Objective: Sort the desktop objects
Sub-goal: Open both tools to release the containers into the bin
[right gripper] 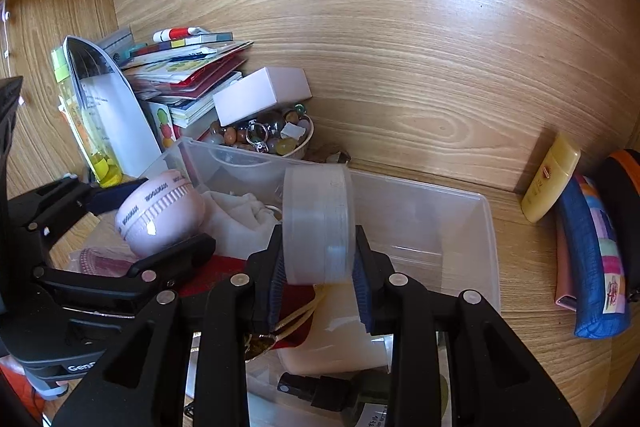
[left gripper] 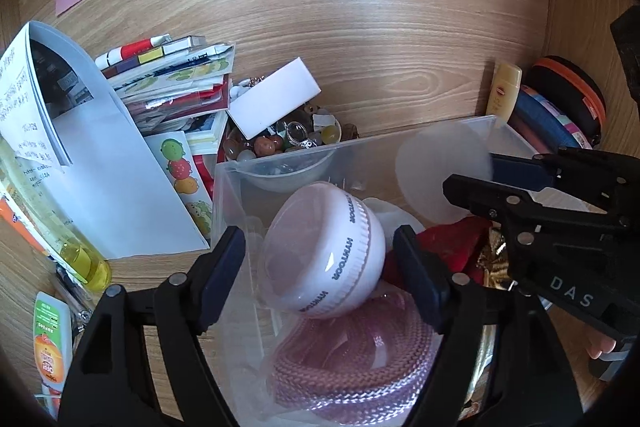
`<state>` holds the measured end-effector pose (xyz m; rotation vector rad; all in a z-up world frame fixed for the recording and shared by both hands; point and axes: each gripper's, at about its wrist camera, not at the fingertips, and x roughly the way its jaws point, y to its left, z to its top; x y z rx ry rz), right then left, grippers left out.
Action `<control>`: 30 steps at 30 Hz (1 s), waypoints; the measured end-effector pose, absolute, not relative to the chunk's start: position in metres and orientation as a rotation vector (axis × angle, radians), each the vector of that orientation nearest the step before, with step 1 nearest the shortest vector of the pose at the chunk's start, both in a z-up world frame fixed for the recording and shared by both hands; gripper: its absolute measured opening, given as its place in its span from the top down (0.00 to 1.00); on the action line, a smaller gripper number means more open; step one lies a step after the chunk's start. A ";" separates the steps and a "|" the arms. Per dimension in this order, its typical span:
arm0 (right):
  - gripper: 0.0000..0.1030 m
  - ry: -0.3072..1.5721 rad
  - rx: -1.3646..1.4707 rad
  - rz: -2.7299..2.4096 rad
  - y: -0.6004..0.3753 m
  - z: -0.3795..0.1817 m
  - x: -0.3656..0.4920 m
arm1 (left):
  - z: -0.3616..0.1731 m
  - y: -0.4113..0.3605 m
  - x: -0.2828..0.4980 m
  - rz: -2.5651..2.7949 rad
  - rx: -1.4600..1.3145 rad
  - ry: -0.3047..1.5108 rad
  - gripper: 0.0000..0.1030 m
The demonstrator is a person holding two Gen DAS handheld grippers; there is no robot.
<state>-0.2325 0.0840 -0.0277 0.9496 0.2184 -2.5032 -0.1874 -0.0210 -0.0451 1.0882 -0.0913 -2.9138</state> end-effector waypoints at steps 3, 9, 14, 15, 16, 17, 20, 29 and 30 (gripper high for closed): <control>0.66 0.221 0.950 -2.514 0.085 -0.028 -0.234 | -0.042 -0.023 -0.186 -2.921 1.077 -0.081 0.25; 0.62 0.188 0.953 -2.520 0.091 -0.026 -0.236 | -0.041 -0.023 -0.186 -2.918 1.081 -0.072 0.25; 0.44 0.151 0.936 -2.546 0.096 -0.020 -0.235 | -0.039 -0.025 -0.183 -2.927 1.075 -0.056 0.23; 0.43 0.150 0.930 -2.551 0.097 -0.018 -0.235 | -0.038 -0.025 -0.183 -2.931 1.074 -0.051 0.21; 0.43 0.151 0.924 -2.557 0.098 -0.016 -0.234 | -0.037 -0.025 -0.182 -2.934 1.070 -0.049 0.17; 0.40 0.151 0.921 -2.565 0.098 -0.014 -0.233 | -0.036 -0.025 -0.181 -2.934 1.060 -0.051 0.14; 0.31 0.163 0.904 -2.608 0.101 -0.008 -0.231 | -0.031 -0.023 -0.177 -2.931 1.020 -0.074 0.11; 0.19 0.059 0.878 -2.644 0.122 0.018 -0.221 | -0.019 -0.026 -0.169 -2.940 1.065 -0.006 0.03; 0.18 0.048 0.878 -2.651 0.125 0.019 -0.218 | -0.018 -0.027 -0.167 -2.940 1.072 0.012 0.03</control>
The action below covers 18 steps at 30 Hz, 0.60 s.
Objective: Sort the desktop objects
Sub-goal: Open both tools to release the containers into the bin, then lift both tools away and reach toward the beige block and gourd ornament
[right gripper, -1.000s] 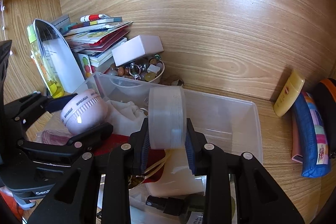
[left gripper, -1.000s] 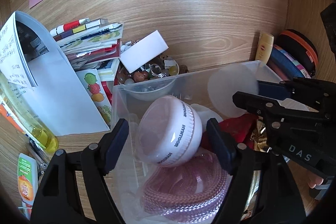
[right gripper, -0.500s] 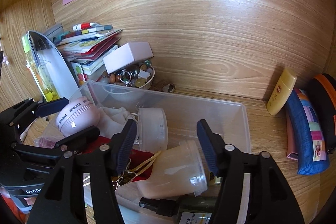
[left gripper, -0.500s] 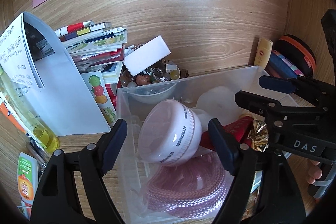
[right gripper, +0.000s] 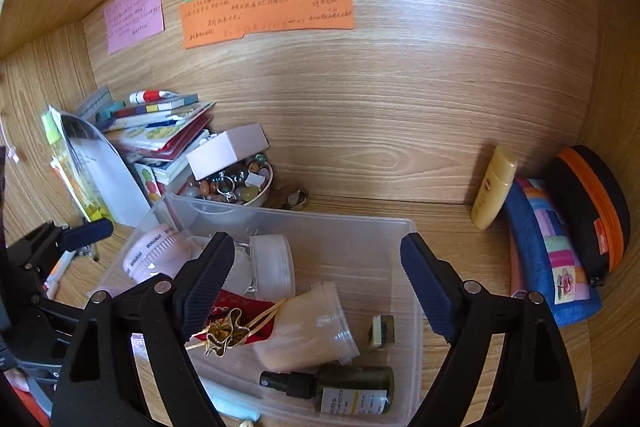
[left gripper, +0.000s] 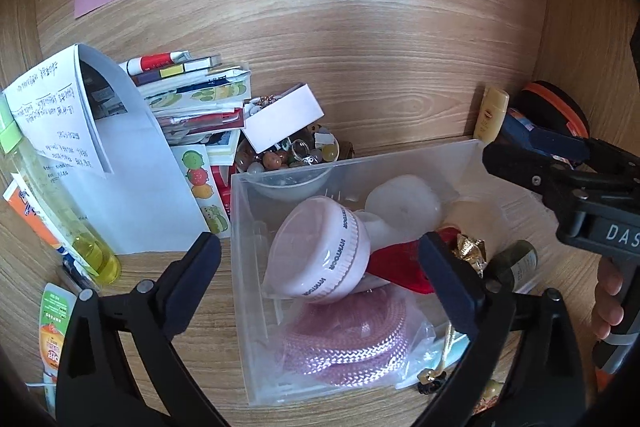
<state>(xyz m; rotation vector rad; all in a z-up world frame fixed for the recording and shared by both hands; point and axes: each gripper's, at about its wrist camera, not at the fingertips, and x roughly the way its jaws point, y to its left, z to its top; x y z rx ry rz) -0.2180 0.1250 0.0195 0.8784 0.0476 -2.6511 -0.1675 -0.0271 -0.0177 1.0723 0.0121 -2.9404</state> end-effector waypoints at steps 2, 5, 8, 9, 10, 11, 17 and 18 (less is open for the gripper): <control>0.14 0.042 0.886 -2.656 0.130 0.021 -0.212 | -0.014 -0.029 -0.162 -2.942 1.079 0.034 0.03; 0.13 0.061 0.887 -2.650 0.136 0.020 -0.199 | -0.009 -0.032 -0.151 -2.941 1.067 0.036 0.03; 0.12 0.089 0.888 -2.637 0.139 0.015 -0.186 | -0.006 -0.035 -0.138 -2.952 1.076 0.047 0.02; 0.12 0.101 0.891 -2.632 0.140 0.013 -0.181 | -0.005 -0.035 -0.134 -2.957 1.088 0.055 0.02; 0.12 0.104 0.894 -2.622 0.142 0.011 -0.176 | -0.005 -0.036 -0.130 -2.963 1.101 0.065 0.02; 0.12 0.100 0.899 -2.609 0.143 0.009 -0.171 | -0.005 -0.036 -0.126 -2.967 1.117 0.076 0.02; 0.12 0.122 0.927 -2.543 0.145 -0.007 -0.143 | -0.011 -0.037 -0.100 -2.959 1.164 0.072 0.02; 0.12 0.133 0.935 -2.523 0.144 -0.010 -0.138 | -0.013 -0.037 -0.096 -2.953 1.172 0.074 0.02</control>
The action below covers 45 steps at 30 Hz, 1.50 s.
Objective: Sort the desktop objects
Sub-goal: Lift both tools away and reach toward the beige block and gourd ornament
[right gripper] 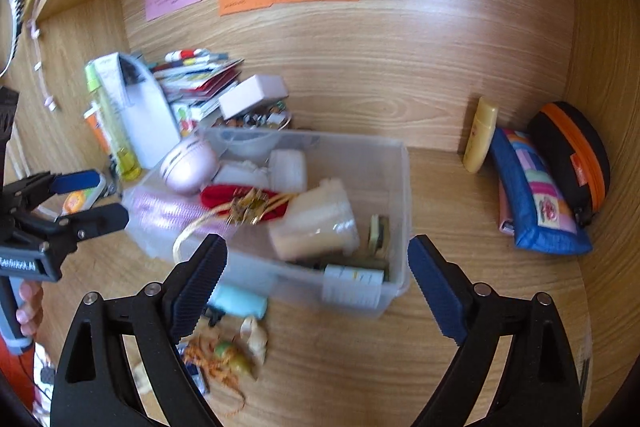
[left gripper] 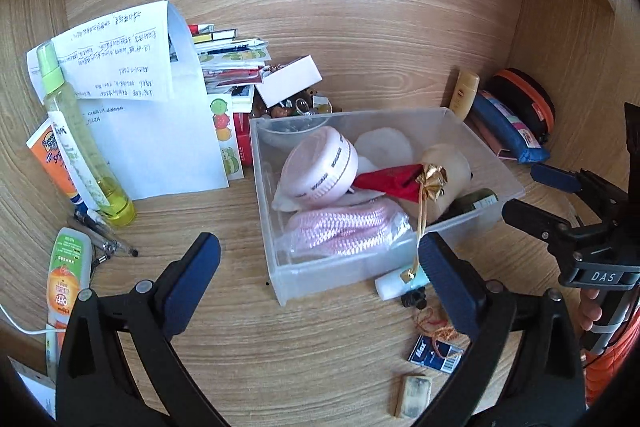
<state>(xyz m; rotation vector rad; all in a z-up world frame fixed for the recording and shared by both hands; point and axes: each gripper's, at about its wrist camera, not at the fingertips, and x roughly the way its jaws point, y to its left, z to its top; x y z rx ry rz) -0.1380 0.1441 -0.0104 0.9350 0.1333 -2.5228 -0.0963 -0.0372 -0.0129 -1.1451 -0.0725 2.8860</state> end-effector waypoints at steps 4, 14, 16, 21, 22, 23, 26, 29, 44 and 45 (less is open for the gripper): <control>0.12 0.172 0.930 -2.476 0.138 -0.020 -0.118 | -0.024 -0.040 -0.085 2.865 -1.200 -0.103 0.02; 0.12 0.302 0.897 -2.415 0.130 -0.039 -0.076 | -0.059 -0.045 -0.056 2.835 -1.307 -0.117 0.02; 0.12 0.299 0.917 -2.405 0.133 -0.042 -0.074 | -0.064 -0.046 -0.051 2.814 -1.316 -0.132 0.02; 0.12 0.286 0.962 -2.420 0.141 -0.052 -0.080 | -0.076 -0.038 -0.037 2.779 -1.330 -0.121 0.02; 0.12 0.285 0.972 -2.422 0.142 -0.055 -0.081 | -0.078 -0.035 -0.034 2.769 -1.332 -0.117 0.02; 0.12 0.283 0.984 -2.423 0.142 -0.057 -0.083 | -0.080 -0.032 -0.032 2.758 -1.333 -0.114 0.02; 0.13 0.285 1.011 -2.398 0.140 -0.062 -0.085 | -0.084 -0.022 -0.025 2.722 -1.322 -0.097 0.02; 0.15 0.301 1.016 -2.376 0.134 -0.065 -0.084 | -0.086 -0.010 -0.021 2.675 -1.311 -0.078 0.02; 0.61 0.358 1.052 -2.269 0.109 -0.081 -0.076 | -0.098 0.016 -0.019 2.610 -1.267 0.017 0.39; 0.62 0.358 1.052 -2.265 0.108 -0.081 -0.076 | -0.098 0.016 -0.018 2.615 -1.256 0.019 0.40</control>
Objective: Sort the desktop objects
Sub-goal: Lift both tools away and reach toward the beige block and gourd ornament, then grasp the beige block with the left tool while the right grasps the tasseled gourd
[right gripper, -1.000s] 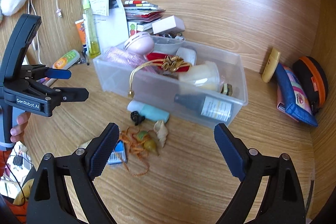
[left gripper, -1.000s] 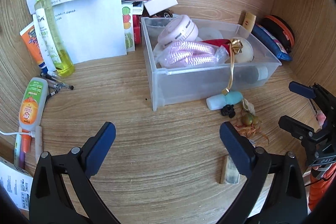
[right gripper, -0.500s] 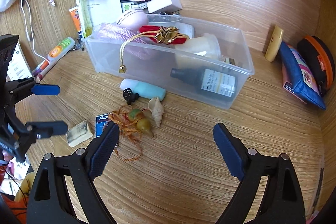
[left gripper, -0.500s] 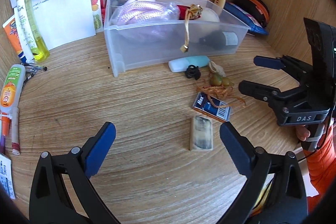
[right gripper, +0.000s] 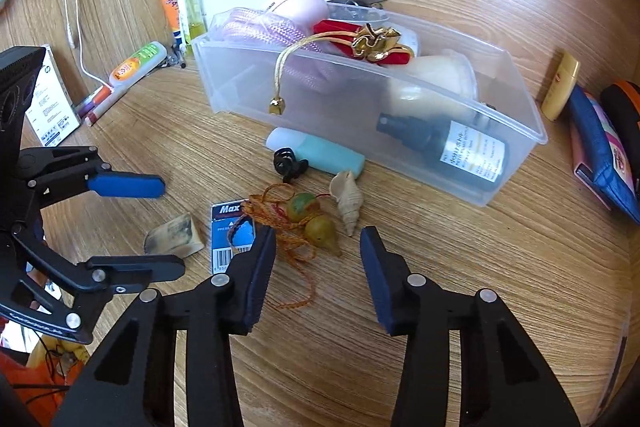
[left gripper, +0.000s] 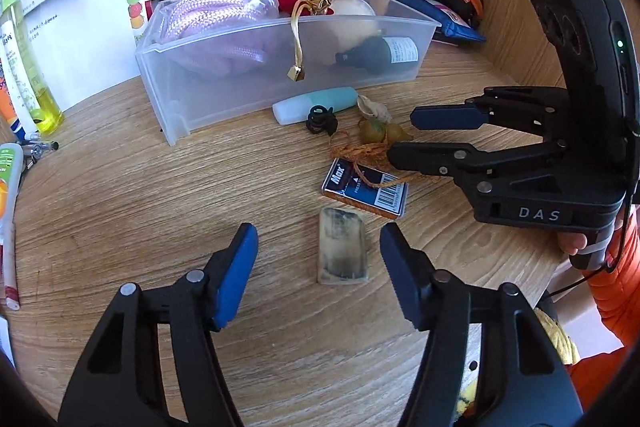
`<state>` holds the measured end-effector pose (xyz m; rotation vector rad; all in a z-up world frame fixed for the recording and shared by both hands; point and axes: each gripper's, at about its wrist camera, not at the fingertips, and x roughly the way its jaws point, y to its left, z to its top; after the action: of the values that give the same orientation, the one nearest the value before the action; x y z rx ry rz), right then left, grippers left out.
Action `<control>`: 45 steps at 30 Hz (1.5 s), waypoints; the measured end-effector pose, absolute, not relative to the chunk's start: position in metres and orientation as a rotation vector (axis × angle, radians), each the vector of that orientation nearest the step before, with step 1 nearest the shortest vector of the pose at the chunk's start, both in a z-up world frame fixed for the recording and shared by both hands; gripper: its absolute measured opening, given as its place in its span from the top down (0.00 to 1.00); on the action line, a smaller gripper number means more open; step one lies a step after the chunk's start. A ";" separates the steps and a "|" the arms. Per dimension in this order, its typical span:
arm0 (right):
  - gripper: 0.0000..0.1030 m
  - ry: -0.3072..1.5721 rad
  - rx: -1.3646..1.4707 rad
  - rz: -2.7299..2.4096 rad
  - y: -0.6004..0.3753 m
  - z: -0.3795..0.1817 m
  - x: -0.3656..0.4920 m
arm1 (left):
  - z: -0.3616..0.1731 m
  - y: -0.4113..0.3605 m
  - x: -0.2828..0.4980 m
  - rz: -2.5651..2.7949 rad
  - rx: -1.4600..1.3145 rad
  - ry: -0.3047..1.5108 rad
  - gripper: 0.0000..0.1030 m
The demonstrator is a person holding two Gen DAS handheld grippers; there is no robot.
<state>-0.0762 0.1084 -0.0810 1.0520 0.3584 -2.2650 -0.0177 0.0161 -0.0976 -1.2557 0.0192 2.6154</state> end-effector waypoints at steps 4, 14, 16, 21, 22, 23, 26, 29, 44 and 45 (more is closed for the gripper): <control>0.63 0.379 1.064 -2.247 0.102 -0.083 -0.079 | -0.097 0.019 -0.017 2.612 -1.243 0.030 0.56; 0.65 0.368 1.113 -2.214 0.091 -0.087 -0.090 | -0.098 0.023 -0.015 2.623 -1.204 0.054 0.58; 0.65 0.373 1.108 -2.216 0.089 -0.087 -0.091 | -0.099 0.026 -0.016 2.630 -1.197 0.064 0.58; 0.79 0.399 1.086 -2.228 0.087 -0.088 -0.089 | -0.099 0.032 -0.015 2.616 -1.174 0.101 0.72; 0.80 0.398 1.087 -2.233 0.087 -0.088 -0.090 | -0.099 0.032 -0.015 2.612 -1.172 0.092 0.76; 0.81 0.394 1.088 -2.231 0.088 -0.088 -0.091 | -0.099 0.031 -0.015 2.610 -1.172 0.085 0.77; 0.82 0.384 1.088 -2.232 0.089 -0.088 -0.091 | -0.099 0.030 -0.014 2.611 -1.169 0.072 0.78; 0.82 0.364 1.088 -2.235 0.091 -0.088 -0.091 | -0.099 0.029 -0.013 2.622 -1.169 0.075 0.78; 0.82 0.247 0.978 -2.292 0.116 -0.050 -0.085 | -0.072 -0.007 -0.010 2.752 -1.096 -0.051 0.78; 0.82 0.239 0.969 -2.297 0.119 -0.046 -0.085 | -0.070 -0.009 -0.010 2.753 -1.091 -0.059 0.78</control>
<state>-0.0845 0.1189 -0.0463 0.9690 0.2386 -2.2967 -0.0104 -0.0091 -0.0700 -1.0913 -0.0591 2.7535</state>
